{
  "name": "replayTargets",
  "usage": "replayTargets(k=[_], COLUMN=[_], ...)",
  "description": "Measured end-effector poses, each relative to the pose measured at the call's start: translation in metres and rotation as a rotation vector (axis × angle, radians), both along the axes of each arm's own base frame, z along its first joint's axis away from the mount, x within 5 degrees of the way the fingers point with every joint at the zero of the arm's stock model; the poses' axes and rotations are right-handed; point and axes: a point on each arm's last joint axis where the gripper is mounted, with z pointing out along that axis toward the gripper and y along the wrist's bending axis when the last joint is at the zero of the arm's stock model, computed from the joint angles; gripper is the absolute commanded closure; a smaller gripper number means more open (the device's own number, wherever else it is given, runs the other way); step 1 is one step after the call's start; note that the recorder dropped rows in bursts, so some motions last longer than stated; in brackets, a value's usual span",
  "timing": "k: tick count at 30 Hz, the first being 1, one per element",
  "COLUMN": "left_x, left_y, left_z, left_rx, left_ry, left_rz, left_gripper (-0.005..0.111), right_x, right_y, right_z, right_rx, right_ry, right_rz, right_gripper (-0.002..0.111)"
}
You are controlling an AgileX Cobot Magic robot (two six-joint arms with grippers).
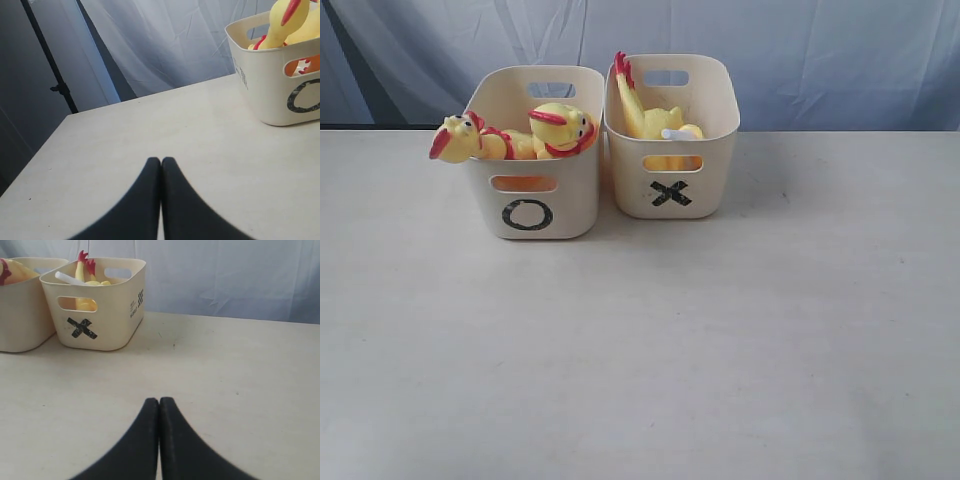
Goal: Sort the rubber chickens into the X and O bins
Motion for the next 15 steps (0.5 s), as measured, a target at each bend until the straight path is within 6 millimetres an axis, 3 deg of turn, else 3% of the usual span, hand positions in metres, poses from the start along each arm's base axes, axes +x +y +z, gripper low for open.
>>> replayTargets(k=[15], left_x=[-0.0001], left_y=[-0.0010], left_z=[-0.0008], left_rx=[-0.056], left_ry=[0.006], left_rz=[-0.003], left_gripper=[0.106], right_x=[0.0000], right_y=[0.0001], right_z=[0.0000], right_rx=[0.004], right_ry=[0.001], right_rz=[0.000], right_gripper=[0.108])
